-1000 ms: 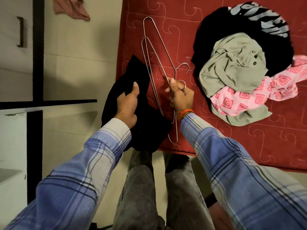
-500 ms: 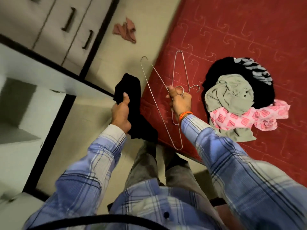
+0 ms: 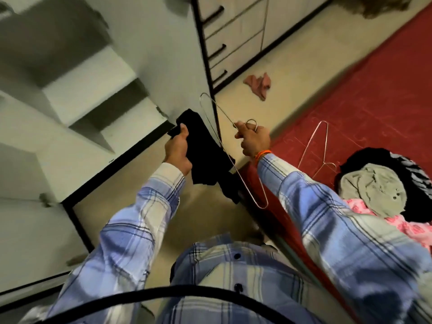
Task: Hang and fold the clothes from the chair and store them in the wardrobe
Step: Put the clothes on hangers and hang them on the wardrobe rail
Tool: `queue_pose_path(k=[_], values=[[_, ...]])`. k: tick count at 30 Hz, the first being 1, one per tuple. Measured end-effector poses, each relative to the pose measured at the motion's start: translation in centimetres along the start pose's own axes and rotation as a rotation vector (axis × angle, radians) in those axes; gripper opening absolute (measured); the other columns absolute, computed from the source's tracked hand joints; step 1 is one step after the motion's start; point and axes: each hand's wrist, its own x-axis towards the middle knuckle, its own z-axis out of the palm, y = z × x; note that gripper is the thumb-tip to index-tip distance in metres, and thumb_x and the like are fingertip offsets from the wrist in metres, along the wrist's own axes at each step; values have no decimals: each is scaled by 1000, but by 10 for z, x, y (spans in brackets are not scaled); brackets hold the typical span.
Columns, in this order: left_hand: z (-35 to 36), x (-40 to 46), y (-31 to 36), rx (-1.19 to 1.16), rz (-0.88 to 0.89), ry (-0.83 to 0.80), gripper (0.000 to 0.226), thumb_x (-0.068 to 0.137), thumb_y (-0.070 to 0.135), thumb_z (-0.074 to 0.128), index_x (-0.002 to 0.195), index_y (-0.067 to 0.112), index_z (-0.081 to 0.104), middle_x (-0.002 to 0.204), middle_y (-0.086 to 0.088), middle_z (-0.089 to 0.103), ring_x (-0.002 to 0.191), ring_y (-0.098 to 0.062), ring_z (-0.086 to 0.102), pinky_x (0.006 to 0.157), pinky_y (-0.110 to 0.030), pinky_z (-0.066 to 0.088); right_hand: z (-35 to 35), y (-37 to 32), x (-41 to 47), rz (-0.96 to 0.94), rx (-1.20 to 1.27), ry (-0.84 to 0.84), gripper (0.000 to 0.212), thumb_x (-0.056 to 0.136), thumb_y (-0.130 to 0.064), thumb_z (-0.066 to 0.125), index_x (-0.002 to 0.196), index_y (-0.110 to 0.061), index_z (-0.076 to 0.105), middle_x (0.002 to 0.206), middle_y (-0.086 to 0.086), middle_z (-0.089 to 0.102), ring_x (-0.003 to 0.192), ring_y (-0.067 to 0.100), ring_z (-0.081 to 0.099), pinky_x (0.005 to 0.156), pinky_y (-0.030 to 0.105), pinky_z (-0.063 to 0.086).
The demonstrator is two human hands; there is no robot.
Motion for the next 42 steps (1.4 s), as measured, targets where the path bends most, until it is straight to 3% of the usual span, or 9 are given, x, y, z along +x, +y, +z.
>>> queue_pose_path(k=[5, 9, 16, 22, 25, 29, 33, 39, 42], values=[[-51, -18, 43, -43, 88, 1, 48, 88, 44, 67, 118, 7, 60, 108, -11, 70, 98, -28, 68, 91, -42, 55, 71, -29, -39, -72, -25, -38, 29, 87, -32, 63, 62, -19, 69, 59, -4, 61, 44, 11, 40, 44, 22, 29], [-92, -19, 69, -61, 133, -33, 78, 66, 58, 77, 123, 7, 62, 116, -13, 69, 101, -30, 69, 95, -44, 54, 124, -49, -67, -116, -57, -33, 27, 82, -37, 63, 66, -17, 72, 56, -7, 63, 53, 12, 46, 51, 24, 33], [-127, -35, 119, -127, 171, 2, 64, 76, 52, 74, 121, 7, 63, 113, -12, 69, 99, -28, 68, 93, -42, 54, 186, -87, -96, -205, -139, -68, 31, 85, -32, 65, 74, -3, 68, 61, -1, 62, 63, 21, 54, 64, 33, 44], [-136, -45, 132, -209, 209, 14, 41, 89, 39, 68, 114, 6, 63, 84, -8, 64, 68, -21, 61, 65, -30, 52, 223, -110, -112, -291, -225, -169, 32, 79, -40, 63, 82, -9, 72, 82, 9, 71, 71, 26, 55, 70, 39, 48], [-136, -48, 130, -259, 209, 27, 36, 92, 36, 65, 112, 5, 63, 81, -7, 64, 65, -19, 59, 59, -28, 49, 234, -117, -118, -321, -266, -235, 37, 77, -44, 62, 86, -10, 71, 92, 12, 72, 75, 28, 58, 71, 39, 50], [-141, -49, 126, -321, 233, 81, 47, 91, 38, 66, 126, 7, 61, 107, -13, 67, 81, -23, 63, 81, -34, 53, 238, -123, -120, -286, -254, -320, 28, 85, -35, 63, 83, -8, 70, 76, 8, 66, 52, 20, 48, 44, 23, 39], [-146, -51, 126, -351, 267, 169, 49, 88, 38, 68, 126, 8, 60, 122, -14, 65, 108, -30, 64, 97, -43, 52, 238, -123, -124, -256, -182, -376, 29, 89, -29, 61, 90, -2, 71, 67, 4, 59, 42, 13, 40, 35, 18, 29], [-148, -57, 121, -444, 234, 125, 38, 91, 30, 66, 120, 5, 64, 117, -16, 68, 105, -31, 67, 85, -41, 57, 240, -133, -130, -363, -247, -490, 29, 89, -29, 62, 81, -3, 70, 63, 2, 57, 44, 13, 40, 42, 21, 30], [-142, -64, 119, -480, 264, 34, 24, 98, 24, 57, 109, 4, 66, 98, -13, 71, 88, -25, 69, 74, -35, 58, 240, -137, -131, -389, -305, -517, 29, 87, -31, 64, 83, -4, 73, 58, -4, 59, 45, 10, 44, 47, 24, 31]])
